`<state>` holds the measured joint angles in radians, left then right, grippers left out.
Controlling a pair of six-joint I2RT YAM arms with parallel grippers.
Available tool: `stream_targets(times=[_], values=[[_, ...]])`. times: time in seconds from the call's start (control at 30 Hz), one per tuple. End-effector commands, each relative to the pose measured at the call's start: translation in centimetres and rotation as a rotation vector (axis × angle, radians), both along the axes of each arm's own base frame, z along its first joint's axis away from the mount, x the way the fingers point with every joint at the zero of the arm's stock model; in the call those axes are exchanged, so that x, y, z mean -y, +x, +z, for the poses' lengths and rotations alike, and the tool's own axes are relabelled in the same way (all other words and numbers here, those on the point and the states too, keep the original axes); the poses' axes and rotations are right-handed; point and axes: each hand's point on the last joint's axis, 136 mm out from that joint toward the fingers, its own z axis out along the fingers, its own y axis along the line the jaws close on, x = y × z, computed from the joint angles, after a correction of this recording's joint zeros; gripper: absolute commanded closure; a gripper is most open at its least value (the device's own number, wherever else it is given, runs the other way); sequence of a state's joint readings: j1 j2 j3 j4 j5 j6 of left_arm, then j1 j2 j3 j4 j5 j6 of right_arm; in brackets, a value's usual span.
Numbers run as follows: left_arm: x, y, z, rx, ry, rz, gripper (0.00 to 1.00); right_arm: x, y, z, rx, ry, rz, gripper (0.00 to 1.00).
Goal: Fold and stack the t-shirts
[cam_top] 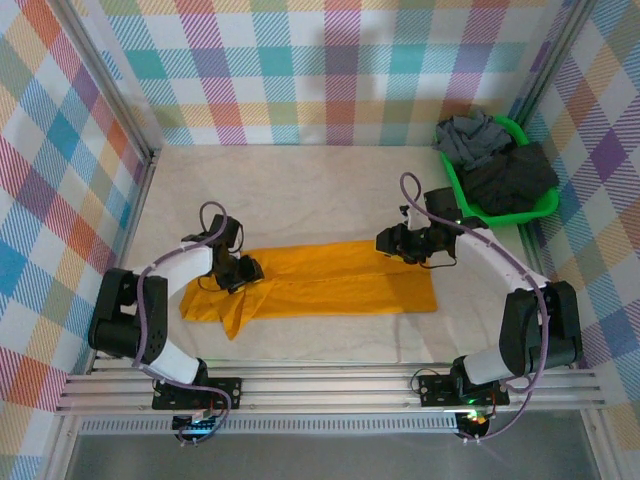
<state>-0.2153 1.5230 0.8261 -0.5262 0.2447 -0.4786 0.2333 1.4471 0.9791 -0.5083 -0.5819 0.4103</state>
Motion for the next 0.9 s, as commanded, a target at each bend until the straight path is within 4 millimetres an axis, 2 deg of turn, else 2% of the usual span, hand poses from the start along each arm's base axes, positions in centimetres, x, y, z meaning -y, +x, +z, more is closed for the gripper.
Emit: stream_targets(times=[0.0, 0.33, 0.47, 0.63, 0.87], values=[[1.3, -0.7, 1.4, 0.029, -0.049, -0.021, 0.54, -0.5, 0.9, 0.8, 0.018, 0.027, 0.009, 0.53], [3.1, -2.4, 0.8, -0.007, -0.058, -0.035, 0.54, -0.6, 1.1, 0.2, 0.000, 0.031, 0.010, 0.54], [4.1, -2.6, 1.0, -0.002, -0.073, -0.047, 0.58, -0.7, 1.1, 0.1, -0.002, 0.032, 0.011, 0.54], [5.8, -3.7, 1.0, -0.021, -0.094, -0.072, 0.73, -0.7, 1.1, 0.0, -0.005, 0.027, 0.009, 0.55], [9.5, -5.2, 0.2, -0.080, -0.148, -0.124, 0.73, -0.6, 1.3, -0.2, -0.006, 0.023, 0.007, 0.55]])
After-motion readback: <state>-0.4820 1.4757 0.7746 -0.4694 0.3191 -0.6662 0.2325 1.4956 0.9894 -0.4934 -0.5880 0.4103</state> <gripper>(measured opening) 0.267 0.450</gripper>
